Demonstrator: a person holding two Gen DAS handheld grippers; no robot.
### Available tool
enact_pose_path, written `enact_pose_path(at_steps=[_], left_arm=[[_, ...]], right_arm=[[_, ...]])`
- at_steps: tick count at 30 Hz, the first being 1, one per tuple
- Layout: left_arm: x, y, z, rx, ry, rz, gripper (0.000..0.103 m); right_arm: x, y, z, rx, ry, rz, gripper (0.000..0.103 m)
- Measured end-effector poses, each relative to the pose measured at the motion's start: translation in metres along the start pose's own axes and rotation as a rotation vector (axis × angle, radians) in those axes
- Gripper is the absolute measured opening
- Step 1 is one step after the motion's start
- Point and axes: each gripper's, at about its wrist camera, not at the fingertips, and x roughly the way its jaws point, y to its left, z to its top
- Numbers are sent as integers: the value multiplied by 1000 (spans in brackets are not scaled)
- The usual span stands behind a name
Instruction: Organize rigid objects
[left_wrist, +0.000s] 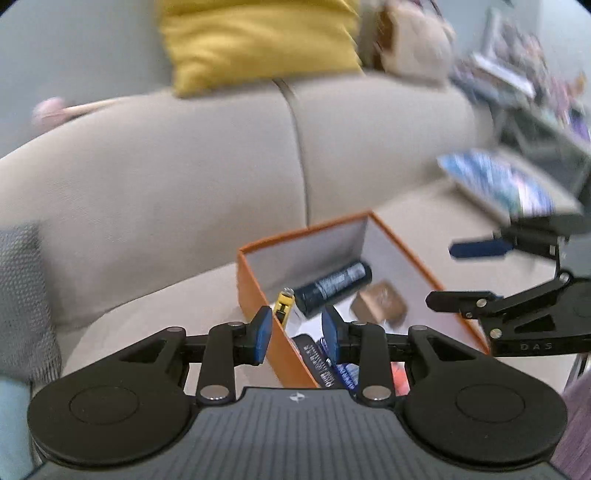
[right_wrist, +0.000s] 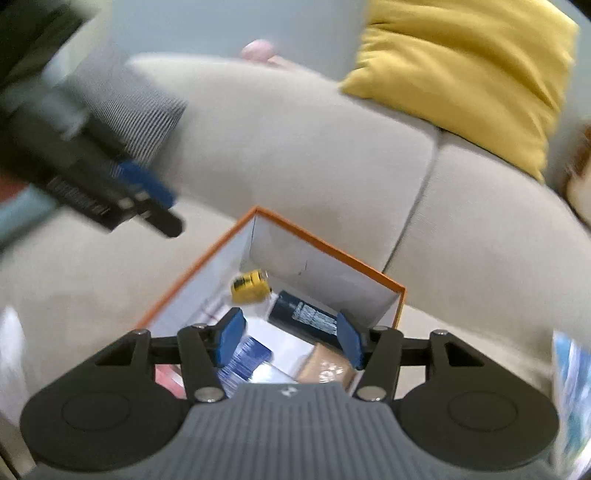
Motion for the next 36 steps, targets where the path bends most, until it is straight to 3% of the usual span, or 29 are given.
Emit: enact_pose_path(at_steps=[2, 6, 8, 12, 15, 17, 23, 26, 30, 36], left_arm=[[-22, 1, -13, -57, -74, 32, 42], [-55, -1, -45, -133, -199, 128, 68], [-67, 0, -56, -164, -232, 169, 74], [-78, -3, -76, -183, -278, 226, 84], [-87, -10, -88, -164, -309, 263, 90], [-91, -15, -100, -151, -326, 297, 90], [-86, -19, -128, -208, -250, 320, 90], [-86, -20, -139, -253, -232, 313, 92], [-81, -21, -144, -232, -210, 338, 93], [-67, -19, -150, -237, -154, 354, 93]], right_arm=[[-12, 5, -1, 94, -32, -18, 62], [-34, 17, -12, 278, -80, -65, 67], [-41, 28, -22, 330, -90, -99, 70], [-52, 54, -40, 352, -93, -157, 74], [-63, 73, -51, 350, -127, -174, 83], [-70, 84, -62, 374, -146, -176, 85], [-80, 112, -88, 413, -173, -207, 86], [-81, 128, -93, 367, -185, -210, 89], [-82, 137, -93, 314, -195, -212, 91], [-63, 132, -97, 305, -111, -226, 91]])
